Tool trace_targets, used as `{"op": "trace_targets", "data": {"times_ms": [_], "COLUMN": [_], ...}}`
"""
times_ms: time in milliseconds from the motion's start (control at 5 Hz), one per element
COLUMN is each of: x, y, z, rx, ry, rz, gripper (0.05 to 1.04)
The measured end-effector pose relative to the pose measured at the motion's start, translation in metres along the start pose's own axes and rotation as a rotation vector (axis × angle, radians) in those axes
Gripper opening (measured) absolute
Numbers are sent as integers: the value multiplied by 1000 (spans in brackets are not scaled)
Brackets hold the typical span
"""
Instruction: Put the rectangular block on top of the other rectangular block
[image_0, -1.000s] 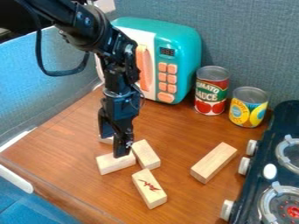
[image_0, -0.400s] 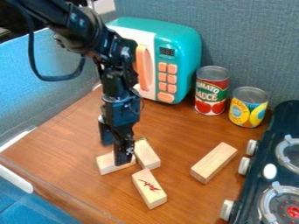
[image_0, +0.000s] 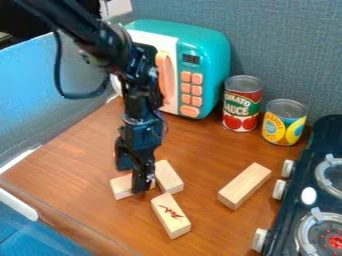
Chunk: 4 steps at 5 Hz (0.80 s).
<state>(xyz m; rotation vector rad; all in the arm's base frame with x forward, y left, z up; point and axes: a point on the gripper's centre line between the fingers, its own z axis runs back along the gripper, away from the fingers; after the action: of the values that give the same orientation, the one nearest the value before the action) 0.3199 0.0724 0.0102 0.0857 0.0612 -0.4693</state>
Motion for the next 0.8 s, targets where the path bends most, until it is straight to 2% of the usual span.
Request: {"op": "trace_targets", "data": {"times_ms": [200,400,600,800], "x": [2,2,2,1], "y": [3,3,-3,-5], "z": [-3,-3,-3,19], "rx": [5,8,-14,-8], "ry": [17,14,-4,-56], "rz": [-4,-4,-3,1], "gripper": [999,954,693,564]}}
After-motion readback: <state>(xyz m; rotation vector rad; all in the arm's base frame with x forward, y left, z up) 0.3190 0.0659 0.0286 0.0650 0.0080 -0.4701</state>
